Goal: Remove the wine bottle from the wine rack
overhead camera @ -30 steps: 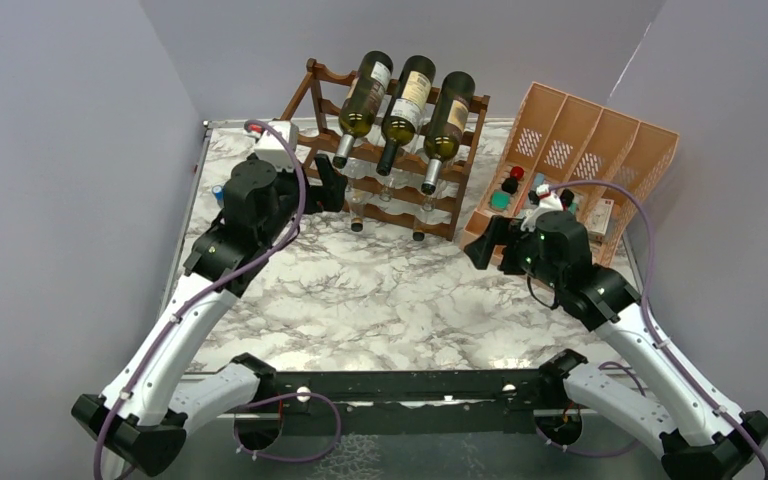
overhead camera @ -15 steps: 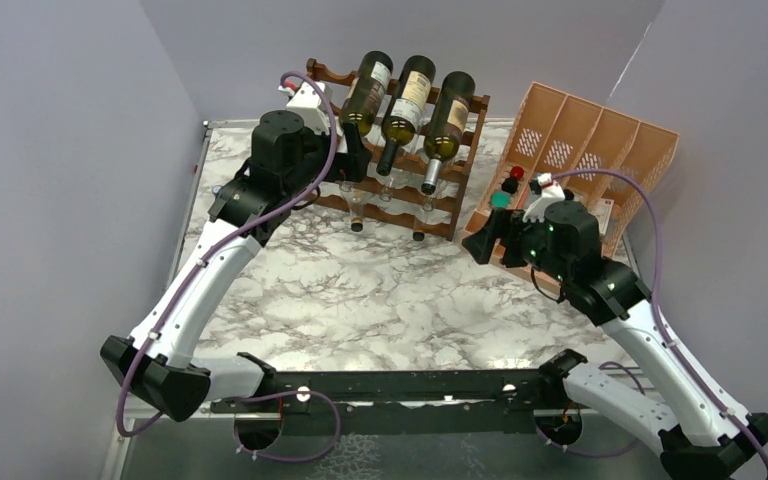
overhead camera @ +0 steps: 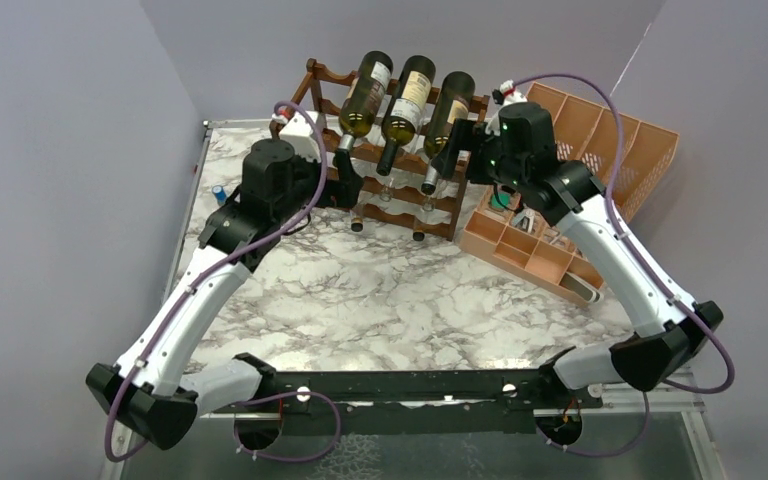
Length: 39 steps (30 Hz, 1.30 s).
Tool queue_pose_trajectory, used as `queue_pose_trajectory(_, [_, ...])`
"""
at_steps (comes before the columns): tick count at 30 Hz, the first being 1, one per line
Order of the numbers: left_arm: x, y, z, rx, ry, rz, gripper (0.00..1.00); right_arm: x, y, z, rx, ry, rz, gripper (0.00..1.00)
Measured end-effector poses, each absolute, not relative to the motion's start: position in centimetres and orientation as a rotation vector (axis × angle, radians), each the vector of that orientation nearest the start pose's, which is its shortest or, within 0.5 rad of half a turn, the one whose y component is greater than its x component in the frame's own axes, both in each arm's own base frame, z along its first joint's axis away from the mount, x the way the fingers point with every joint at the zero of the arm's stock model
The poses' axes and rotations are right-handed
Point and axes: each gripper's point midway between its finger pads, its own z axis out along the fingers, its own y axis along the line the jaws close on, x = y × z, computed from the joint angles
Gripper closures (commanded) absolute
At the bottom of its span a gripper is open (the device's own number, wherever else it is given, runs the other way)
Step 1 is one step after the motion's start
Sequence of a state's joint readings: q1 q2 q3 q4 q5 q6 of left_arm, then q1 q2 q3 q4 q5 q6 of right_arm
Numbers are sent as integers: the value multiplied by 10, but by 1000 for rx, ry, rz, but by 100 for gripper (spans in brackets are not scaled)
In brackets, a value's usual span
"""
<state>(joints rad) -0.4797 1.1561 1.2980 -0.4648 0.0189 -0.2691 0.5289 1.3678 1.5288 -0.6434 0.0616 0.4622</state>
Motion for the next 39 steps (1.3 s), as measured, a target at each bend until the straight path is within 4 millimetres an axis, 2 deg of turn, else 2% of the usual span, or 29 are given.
queue_pose_trajectory(9, [278, -161, 335, 215, 1857, -539, 1, 395, 209, 355, 170, 2008, 466, 6])
queue_pose_trajectory(16, [265, -159, 307, 225, 1925, -550, 1, 433, 203, 348, 286, 2005, 429, 7])
queue_pose_trajectory(20, [259, -160, 301, 225, 1937, -575, 1, 448, 200, 337, 240, 2024, 411, 5])
queue_pose_trajectory(24, [254, -160, 299, 224, 1936, -589, 1, 453, 195, 337, 122, 2007, 346, 3])
queue_pose_trajectory(28, [250, -160, 299, 227, 1929, -604, 1, 454, 196, 348, -102, 1958, 281, 1])
queue_pose_trajectory(32, [249, -160, 298, 225, 1932, -608, 1, 450, 186, 365, -324, 1848, 150, 1])
queue_pose_trajectory(37, [253, -163, 292, 221, 1960, -612, 1, 429, 168, 379, -662, 1598, -70, 1])
queue_pose_trajectory(39, [254, -166, 287, 224, 1977, -622, 1, 418, 164, 377, -833, 1473, -179, 1])
